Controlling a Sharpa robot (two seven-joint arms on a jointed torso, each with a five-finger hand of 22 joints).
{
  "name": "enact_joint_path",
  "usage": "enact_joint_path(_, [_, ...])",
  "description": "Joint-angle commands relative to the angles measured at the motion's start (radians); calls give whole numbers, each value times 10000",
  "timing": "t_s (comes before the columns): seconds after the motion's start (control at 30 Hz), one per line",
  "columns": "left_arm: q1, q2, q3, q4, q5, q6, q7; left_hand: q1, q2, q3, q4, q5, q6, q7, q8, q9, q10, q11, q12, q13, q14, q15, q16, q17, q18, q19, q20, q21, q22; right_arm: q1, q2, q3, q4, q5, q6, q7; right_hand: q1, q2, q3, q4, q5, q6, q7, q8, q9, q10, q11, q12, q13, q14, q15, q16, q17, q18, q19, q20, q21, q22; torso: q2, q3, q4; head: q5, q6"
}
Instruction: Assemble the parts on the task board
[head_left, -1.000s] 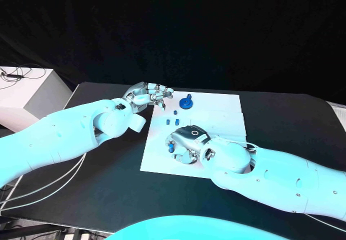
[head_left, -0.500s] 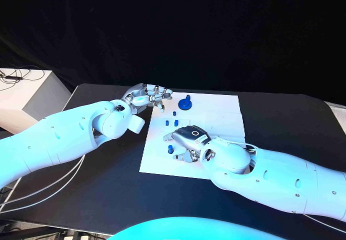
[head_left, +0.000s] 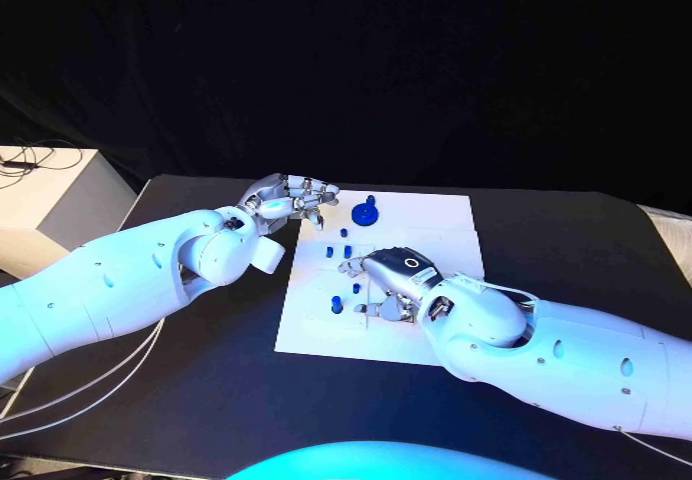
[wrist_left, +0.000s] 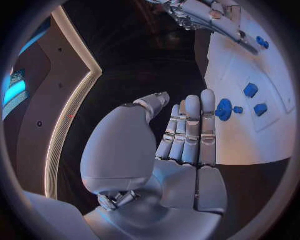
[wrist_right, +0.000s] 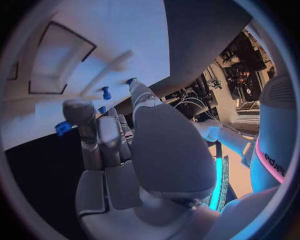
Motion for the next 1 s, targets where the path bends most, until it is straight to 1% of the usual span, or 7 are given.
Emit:
enact_joint_path(0.03, [-24,-17,5,8,62,148,56,43,52,6,60,33,-90,7,-3,-4,-44,9,65,-17,5,64,-63,-15,67,78,-25,-40,-11,197,-478,57,261,1468,-1159,1280,-211,187,202,-11,91,966,228,276,188,538,18,120,12,-127,-5,-258,-367,94,-132,-25,-438,-310,-20,2,-50,-206,111])
enact_joint_path(0.23, [-128,-138,4,17,92,125,68,66,54,0,97,32,-106,13,3,-2,-70,15,88,-20,-2,69,-61,-18,65,86,-23,-53,-19,867,-1925,118,778,4608,-1475,2420,-671,310,819,-9,193,1935,15,798,209,2357,-289,733,200,75,-238,-133,40,34,85,-204,-153,-76,-80,43,-137,-609,240])
enact_joint_path(0.47, [-234,-194,4,51,127,116,79,61,52,-4,105,30,-106,14,5,-1,-69,16,92,-20,-3,71,-61,-19,65,86,-22,-55,-20,1362,-3345,127,1127,7114,-477,1661,-1303,-58,1502,-37,294,2667,-595,1305,418,4619,-1038,2371,1446,270,-822,163,851,-63,333,-712,298,331,-147,49,-212,-1079,328])
enact_joint_path(0.53, [-250,-202,4,61,135,112,77,61,52,-4,105,30,-106,14,5,-1,-69,16,92,-20,-3,71,-61,-19,65,86,-22,-55,-20,1413,-3633,125,1183,7245,0,1015,-1911,-74,1296,-183,927,2753,-806,1502,603,4593,-1258,4987,3954,621,-1014,756,2016,-278,758,-868,1422,1205,-160,55,-233,-1132,339])
enact_joint_path(0.6, [-265,-210,4,67,139,110,77,61,52,-4,105,30,-106,14,5,-1,-69,16,92,-20,-3,71,-61,-19,65,86,-22,-55,-20,1439,-3831,122,1228,7204,316,508,-2531,-3,1029,44,842,2644,-932,1666,848,4770,-1240,9680,8893,910,-943,1508,3476,-478,1058,-877,2601,2152,-166,64,-247,-1151,324])
enact_joint_path(0.67, [-292,-223,4,72,145,105,75,61,52,-4,105,30,-106,14,5,-1,-69,16,92,-20,-3,71,-61,-19,65,86,-22,-55,-20,1463,-4069,118,1310,6960,787,-268,-2962,51,814,-12,819,2579,-798,1813,1064,5245,-1164,11945,11498,1032,-930,1886,4331,-593,1187,-875,3372,2788,-178,82,-248,-1238,291])
enact_joint_path(1.0, [-387,-251,4,97,162,103,77,54,52,-12,125,31,-102,11,11,1,-64,14,105,-19,-9,72,-63,-21,64,85,-20,-62,-23,1426,-4572,53,1711,5875,1898,-3175,-4708,879,-1957,42,769,2899,-1147,2817,2412,6350,-1434,14168,14182,1376,-1118,2736,6422,-844,1450,-1010,4876,4033,-184,69,-252,-1390,242])
